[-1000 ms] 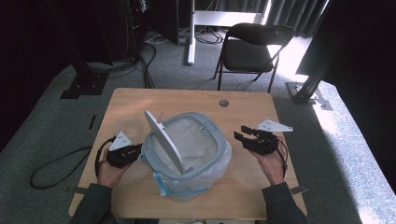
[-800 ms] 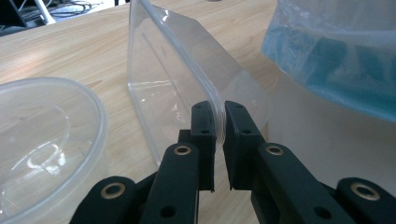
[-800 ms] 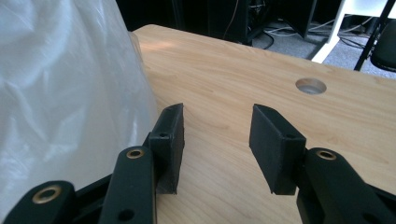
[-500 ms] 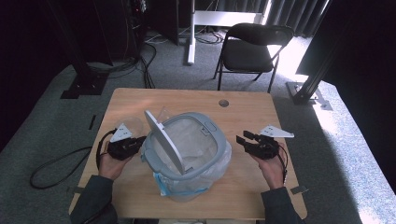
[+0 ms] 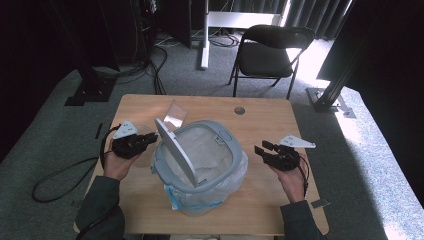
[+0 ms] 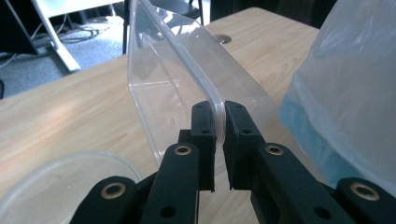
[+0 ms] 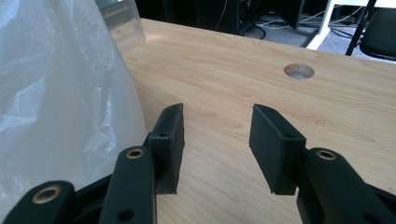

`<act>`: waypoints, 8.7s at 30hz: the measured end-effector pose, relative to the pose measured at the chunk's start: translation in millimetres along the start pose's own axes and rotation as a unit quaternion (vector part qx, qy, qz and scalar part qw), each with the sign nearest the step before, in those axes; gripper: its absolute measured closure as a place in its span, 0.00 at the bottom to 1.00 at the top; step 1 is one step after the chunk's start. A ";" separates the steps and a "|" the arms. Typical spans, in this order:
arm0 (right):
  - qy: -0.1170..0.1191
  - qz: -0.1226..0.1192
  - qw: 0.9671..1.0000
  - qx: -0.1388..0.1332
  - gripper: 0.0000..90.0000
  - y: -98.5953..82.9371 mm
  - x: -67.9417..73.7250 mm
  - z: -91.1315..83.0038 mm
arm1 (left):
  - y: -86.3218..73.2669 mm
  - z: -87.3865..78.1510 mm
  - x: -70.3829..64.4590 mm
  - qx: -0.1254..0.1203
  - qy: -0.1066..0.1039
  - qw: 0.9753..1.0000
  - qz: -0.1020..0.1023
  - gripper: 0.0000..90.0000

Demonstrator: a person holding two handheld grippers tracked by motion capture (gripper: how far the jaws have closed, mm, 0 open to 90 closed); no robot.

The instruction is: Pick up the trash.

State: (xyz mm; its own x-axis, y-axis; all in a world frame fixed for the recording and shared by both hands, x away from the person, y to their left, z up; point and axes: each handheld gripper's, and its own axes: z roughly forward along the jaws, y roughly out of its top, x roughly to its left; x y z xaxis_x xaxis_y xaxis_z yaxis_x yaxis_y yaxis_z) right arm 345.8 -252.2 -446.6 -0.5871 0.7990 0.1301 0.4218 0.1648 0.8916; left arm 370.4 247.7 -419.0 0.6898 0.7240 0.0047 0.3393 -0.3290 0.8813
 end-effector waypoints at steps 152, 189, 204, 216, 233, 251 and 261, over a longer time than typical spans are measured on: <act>0.122 -0.011 0.991 -0.061 0.99 189.8 -3.1 97.2 | 167.3 -24.4 -39.3 -0.102 -0.178 0.976 0.076 0.93; 0.137 -0.030 0.988 -0.071 0.99 200.5 0.0 86.9 | 171.9 -32.6 -42.8 -0.098 -0.206 0.971 0.079 0.92; 0.142 -0.016 0.987 -0.070 0.98 199.3 -6.2 89.8 | 173.0 -31.7 -42.5 -0.093 -0.219 0.968 0.080 0.92; 0.145 -0.018 0.986 -0.074 0.98 200.6 -6.0 86.3 | 176.3 -33.7 -43.0 -0.094 -0.227 0.966 0.080 0.92; 0.170 -0.030 0.982 -0.077 0.98 202.4 0.9 77.3 | 180.5 -41.3 -49.9 -0.100 -0.230 0.964 0.084 0.94; 0.188 -0.060 0.979 -0.060 0.99 198.3 9.6 76.2 | 179.6 -46.4 -50.6 -0.109 -0.234 0.962 0.090 0.94; 0.195 -0.066 0.977 -0.055 0.99 197.4 12.2 76.1 | 178.0 -50.4 -47.6 -0.123 -0.258 0.954 0.091 0.88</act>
State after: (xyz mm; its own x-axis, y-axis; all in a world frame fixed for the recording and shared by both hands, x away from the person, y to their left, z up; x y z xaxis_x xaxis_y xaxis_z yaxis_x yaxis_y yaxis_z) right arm 474.5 -165.9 -302.1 -0.8586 0.4910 0.1476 0.2612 0.1711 0.9500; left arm 365.7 185.3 -238.5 0.9672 0.2540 -0.0095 0.0678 -0.2217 0.9728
